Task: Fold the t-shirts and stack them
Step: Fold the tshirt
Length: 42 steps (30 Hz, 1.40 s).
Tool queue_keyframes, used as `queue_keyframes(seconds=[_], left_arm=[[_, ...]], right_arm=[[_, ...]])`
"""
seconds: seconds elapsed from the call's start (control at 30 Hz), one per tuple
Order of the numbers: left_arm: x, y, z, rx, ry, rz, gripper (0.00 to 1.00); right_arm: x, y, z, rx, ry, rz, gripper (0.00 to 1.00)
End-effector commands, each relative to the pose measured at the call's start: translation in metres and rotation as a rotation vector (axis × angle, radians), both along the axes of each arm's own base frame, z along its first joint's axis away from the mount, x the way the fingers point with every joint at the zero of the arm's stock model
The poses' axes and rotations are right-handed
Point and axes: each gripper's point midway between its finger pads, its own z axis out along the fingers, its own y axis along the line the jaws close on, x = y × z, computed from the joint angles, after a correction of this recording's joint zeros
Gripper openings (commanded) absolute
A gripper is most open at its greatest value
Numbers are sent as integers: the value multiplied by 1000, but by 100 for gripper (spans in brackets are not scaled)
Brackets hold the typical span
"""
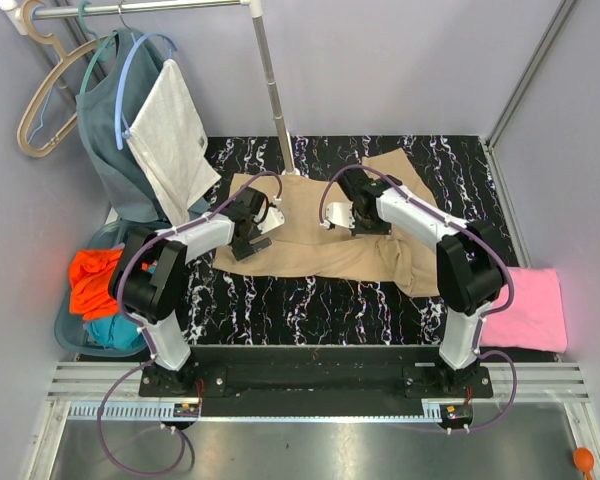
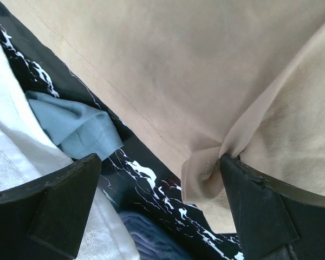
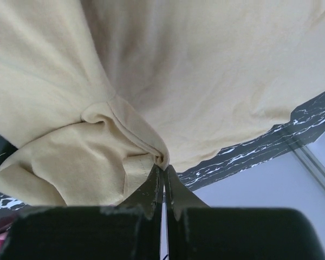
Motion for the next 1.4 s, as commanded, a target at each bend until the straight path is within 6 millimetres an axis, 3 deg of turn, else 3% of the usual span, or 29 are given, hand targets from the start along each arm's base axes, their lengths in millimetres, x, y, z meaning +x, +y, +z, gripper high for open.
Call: queue_keyframes(seconds=[0.0, 0.07, 0.1, 0.17, 0.33, 0.43, 0.57, 0.7, 0.8, 1.03, 1.37], left_arm=[[4, 1, 5, -19, -47, 19, 99], [4, 1, 5, -23, -50, 19, 99], [4, 1, 5, -23, -48, 21, 99], [4, 1, 5, -25, -51, 20, 99], [2, 0, 5, -32, -49, 18, 99], [2, -1, 9, -38, -57, 15, 99], [0, -4, 12, -45, -62, 3, 99], [-5, -3, 13, -40, -59, -5, 99], [-7, -2, 12, -38, -57, -5, 99], [-7, -2, 10, -29, -56, -4, 99], [-8, -1, 11, -26, -57, -4, 99]], right_arm=[[27, -6, 9, -76, -44, 41, 0], [33, -5, 9, -75, -51, 36, 6], [34, -5, 6, -74, -48, 23, 20], [36, -3, 6, -66, -55, 7, 32], [27, -1, 16, 71, -70, -93, 54], [17, -7, 28, 199, -85, -200, 63], [-19, -15, 27, 361, -20, -305, 64], [-74, -25, 10, 393, 58, -314, 62], [-100, -28, -1, 413, 99, -306, 60], [-117, -35, -16, 402, 116, -312, 58], [-110, -36, -28, 384, 109, -308, 56]])
